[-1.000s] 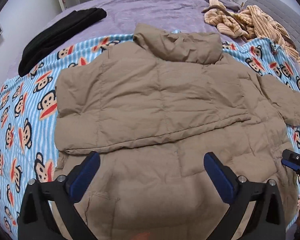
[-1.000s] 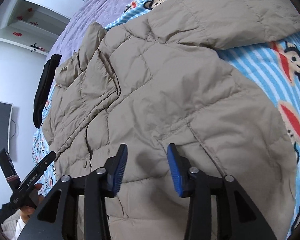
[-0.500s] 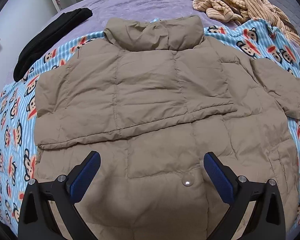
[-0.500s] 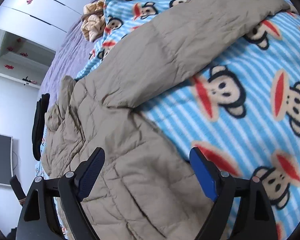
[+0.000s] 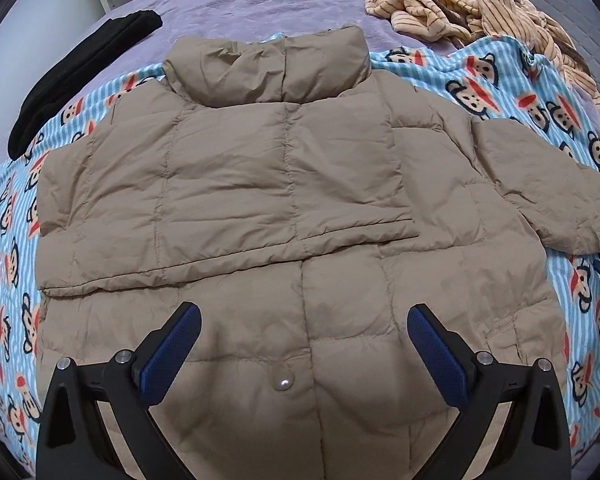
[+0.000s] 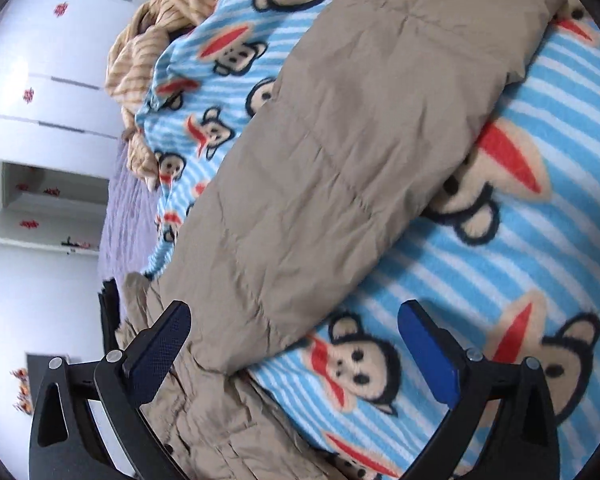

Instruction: Fold large clothes

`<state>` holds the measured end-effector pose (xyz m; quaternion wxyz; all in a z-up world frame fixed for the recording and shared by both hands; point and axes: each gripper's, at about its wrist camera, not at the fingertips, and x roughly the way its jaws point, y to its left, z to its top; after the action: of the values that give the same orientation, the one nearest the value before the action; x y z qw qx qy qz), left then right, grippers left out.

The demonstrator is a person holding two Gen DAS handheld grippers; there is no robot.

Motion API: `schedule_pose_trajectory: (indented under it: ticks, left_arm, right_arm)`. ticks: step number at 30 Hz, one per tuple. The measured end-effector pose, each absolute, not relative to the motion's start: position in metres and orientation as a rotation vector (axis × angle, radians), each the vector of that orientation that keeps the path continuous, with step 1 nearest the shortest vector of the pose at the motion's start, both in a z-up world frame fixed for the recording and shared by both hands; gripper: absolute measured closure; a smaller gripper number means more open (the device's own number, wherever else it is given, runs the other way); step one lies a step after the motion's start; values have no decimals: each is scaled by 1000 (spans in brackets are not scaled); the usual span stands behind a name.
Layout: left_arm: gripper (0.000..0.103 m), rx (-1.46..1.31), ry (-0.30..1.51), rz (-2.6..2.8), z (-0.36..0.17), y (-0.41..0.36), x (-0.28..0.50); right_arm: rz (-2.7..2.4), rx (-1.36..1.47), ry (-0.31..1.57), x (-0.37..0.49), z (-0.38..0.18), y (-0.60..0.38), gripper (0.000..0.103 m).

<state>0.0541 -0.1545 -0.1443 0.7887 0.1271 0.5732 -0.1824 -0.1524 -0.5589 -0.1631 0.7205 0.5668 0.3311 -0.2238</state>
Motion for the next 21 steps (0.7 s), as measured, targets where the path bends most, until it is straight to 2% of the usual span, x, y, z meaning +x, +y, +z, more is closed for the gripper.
schedule_pose_trajectory:
  ticks: [10, 12, 14, 15, 21]
  left_arm:
    - [0, 248, 1228, -403, -142, -177, 64]
    - [0, 234, 1221, -405, -139, -177, 68]
    - [0, 218, 1213, -402, -134, -174, 73]
    - [0, 212, 1210, -400, -132, -172, 76]
    - [0, 191, 1165, -364, -116, -143, 92]
  right_arm:
    - [-437, 1619, 355, -166, -187, -629, 3]
    - [-441, 1661, 343, -164, -190, -634, 19]
    - [-429, 1691, 380, -158, -195, -636, 74]
    - [-422, 1703, 389, -154, -197, -636, 88]
    - [-366, 1557, 410, -127, -162, -626, 93]
